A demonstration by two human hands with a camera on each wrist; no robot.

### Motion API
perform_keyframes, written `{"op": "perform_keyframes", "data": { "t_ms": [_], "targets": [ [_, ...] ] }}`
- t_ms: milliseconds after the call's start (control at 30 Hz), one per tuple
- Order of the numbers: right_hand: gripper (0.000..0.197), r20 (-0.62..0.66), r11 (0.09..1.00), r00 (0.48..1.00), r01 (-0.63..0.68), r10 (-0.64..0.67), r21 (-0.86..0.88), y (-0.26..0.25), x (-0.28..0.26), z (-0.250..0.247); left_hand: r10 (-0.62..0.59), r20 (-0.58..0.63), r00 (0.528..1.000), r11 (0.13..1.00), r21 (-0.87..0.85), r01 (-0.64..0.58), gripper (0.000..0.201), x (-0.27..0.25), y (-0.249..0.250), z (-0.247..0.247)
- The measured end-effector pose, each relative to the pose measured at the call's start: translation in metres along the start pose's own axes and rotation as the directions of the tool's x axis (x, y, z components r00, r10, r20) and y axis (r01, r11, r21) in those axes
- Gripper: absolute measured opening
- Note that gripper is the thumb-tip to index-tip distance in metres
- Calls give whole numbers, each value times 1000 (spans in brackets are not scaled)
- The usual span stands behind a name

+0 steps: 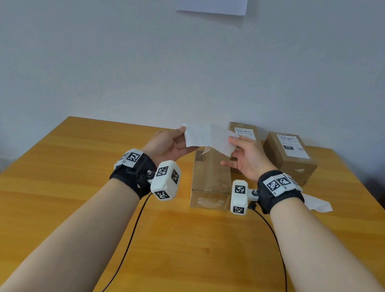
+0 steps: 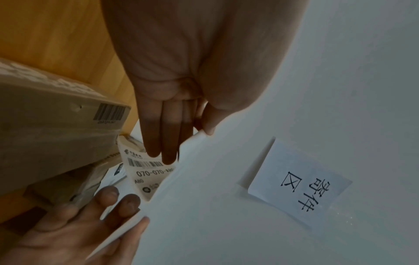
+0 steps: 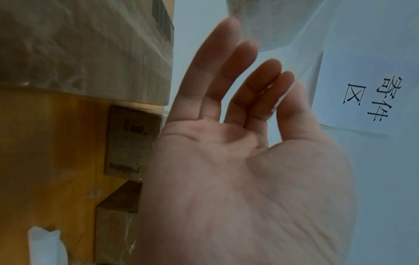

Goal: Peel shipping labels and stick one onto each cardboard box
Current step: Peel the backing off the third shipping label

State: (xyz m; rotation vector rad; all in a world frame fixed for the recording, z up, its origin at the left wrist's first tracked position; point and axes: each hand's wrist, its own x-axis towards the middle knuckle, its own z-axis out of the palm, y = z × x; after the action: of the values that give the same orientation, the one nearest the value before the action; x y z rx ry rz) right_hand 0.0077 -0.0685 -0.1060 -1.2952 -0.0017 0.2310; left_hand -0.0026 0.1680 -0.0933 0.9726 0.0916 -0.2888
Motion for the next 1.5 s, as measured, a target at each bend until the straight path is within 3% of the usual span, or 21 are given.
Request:
{"op": "perform_keyframes", "data": {
  "t_ms": [233, 400, 700, 900, 1167, 1500],
  "targets": [
    [19, -4, 989, 999, 54, -54, 136, -2, 2, -5, 56, -15, 998, 972, -226, -58, 25, 7, -1, -2],
    [23, -10, 979, 997, 74, -74, 192, -2, 2, -6, 96, 32, 995, 950, -301, -82, 21, 5, 0, 3],
    [40, -145, 961, 988, 93, -57, 260, 6, 5, -15, 104, 94, 990, 929, -364, -63, 30, 5, 0, 1],
    [22, -263, 941, 963, 140, -57, 310, 7, 5, -12, 145, 108, 983, 924, -371, -96, 35, 5, -1, -1],
    [13, -378, 916, 925, 178, -31, 360, 5, 4, -12, 117, 57, 991, 928, -362, -89, 31, 4, 2, -3],
    [16, -477, 876, 877, 192, 49, 442, 10, 2, -24, 66, 39, 997, 933, -358, -47, 30, 7, -3, 4]
  ]
}}
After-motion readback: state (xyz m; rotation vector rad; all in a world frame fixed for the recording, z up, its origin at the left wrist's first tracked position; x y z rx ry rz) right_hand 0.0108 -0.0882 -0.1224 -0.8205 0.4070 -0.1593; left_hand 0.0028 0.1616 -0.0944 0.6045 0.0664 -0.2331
